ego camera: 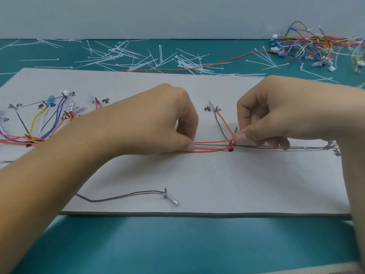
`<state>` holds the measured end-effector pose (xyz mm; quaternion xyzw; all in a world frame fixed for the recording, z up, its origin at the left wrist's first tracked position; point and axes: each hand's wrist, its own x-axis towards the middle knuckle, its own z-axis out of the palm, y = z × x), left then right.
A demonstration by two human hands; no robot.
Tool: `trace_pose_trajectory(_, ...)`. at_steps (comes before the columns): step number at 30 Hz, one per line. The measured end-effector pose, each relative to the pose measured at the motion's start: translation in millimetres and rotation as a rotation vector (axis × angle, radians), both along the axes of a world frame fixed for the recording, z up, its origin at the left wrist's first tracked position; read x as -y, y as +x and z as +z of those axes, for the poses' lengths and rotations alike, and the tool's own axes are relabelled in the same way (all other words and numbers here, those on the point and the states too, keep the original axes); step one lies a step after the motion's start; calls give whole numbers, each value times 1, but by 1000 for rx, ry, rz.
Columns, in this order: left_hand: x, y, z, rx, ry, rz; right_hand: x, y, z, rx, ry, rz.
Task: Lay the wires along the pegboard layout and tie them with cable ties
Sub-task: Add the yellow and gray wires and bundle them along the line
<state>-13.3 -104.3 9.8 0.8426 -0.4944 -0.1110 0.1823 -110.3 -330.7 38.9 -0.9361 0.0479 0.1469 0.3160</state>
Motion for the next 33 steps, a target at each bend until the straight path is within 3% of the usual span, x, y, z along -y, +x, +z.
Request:
trace_pose_trajectory(12, 25, -10, -3, -107, -69, -70, 4, 1, -2, -89, 38, 41)
trace_pose_trajectory(21, 42, -14, -19, -177, -198, 23, 3, 2, -8, -1, -174, -96)
trace_pose_trajectory(26, 41, -20, -30, -301, -291, 56, 8, 0, -8, 73, -90, -103)
trace_pose_trajectory(33, 42, -25, -37, -251, -329, 83, 10, 5, -15, 180, 46, -98)
